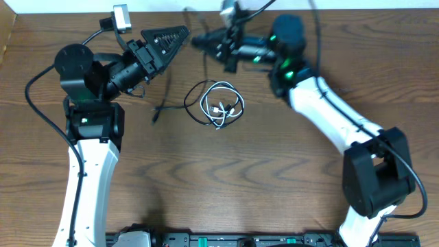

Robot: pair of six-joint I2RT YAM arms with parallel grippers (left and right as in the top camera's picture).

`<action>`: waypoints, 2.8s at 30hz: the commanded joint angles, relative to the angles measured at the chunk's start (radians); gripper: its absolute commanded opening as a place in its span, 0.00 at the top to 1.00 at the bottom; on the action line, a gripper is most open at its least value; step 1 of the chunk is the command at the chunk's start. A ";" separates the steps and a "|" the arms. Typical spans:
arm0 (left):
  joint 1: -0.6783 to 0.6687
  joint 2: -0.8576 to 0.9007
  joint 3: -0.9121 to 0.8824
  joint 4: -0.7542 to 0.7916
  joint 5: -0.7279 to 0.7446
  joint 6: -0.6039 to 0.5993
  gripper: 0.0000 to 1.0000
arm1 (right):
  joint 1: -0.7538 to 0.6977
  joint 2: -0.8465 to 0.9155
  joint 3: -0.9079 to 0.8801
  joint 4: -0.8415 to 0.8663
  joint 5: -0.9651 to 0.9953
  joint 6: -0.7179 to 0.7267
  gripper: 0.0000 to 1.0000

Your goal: Untangle cables

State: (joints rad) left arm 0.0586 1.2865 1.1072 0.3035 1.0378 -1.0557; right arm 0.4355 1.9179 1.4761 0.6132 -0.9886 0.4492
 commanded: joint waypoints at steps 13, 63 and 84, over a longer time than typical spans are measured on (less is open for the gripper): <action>0.015 -0.011 0.010 -0.205 -0.002 0.218 0.19 | -0.362 -0.059 0.224 0.212 -0.172 0.254 0.99; -0.085 0.132 0.010 -0.905 -0.568 0.644 0.33 | -0.869 -0.066 0.164 -1.704 1.130 -0.117 0.01; -0.334 0.324 0.010 -0.732 -0.669 0.653 0.45 | -0.525 -0.065 0.111 -1.613 0.665 -0.279 0.78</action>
State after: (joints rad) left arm -0.2470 1.6009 1.1072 -0.4423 0.3817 -0.4179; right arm -0.1410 1.8725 1.6085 -1.0172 -0.3046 0.1795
